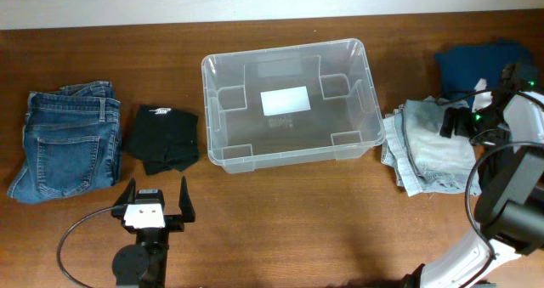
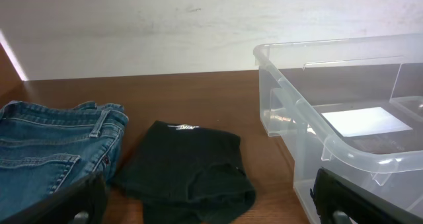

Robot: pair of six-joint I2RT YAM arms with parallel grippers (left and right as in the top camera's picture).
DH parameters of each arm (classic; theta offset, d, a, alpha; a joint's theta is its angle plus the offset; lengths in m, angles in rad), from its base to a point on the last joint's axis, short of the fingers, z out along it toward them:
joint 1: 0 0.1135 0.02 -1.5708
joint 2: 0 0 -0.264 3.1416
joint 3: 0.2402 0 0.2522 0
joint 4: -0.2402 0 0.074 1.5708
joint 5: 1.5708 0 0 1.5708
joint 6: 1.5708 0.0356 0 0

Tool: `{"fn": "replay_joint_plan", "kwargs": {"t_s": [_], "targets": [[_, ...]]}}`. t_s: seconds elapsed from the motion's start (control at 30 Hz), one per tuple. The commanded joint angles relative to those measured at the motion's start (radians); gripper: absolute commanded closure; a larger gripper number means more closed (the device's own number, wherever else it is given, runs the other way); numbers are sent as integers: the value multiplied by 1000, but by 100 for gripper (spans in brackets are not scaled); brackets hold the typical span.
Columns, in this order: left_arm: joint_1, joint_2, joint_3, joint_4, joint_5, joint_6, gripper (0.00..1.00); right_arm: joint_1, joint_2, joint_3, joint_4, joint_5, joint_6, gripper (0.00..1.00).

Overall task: Pack container
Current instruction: 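Move the right gripper over the light grey denim garment and lower, then grasp the light grey denim garment with the right gripper and lift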

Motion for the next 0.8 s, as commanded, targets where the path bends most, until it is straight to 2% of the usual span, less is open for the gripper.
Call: {"fn": "replay_joint_plan", "kwargs": {"t_s": [0.0, 0.47, 0.57, 0.7, 0.77], "targets": [[5, -8, -8, 3, 14, 16, 1, -4, 40, 11, 22, -67, -47, 2], [5, -8, -8, 3, 15, 16, 1, -5, 188, 9, 41, -98, -43, 1], [5, -8, -8, 3, 14, 16, 1, -5, 189, 10, 29, -119, -43, 15], [5, -8, -8, 3, 14, 16, 0, -5, 189, 10, 11, -118, -42, 16], [5, -8, -8, 3, 14, 16, 1, -5, 189, 10, 6, -118, -42, 25]]}}
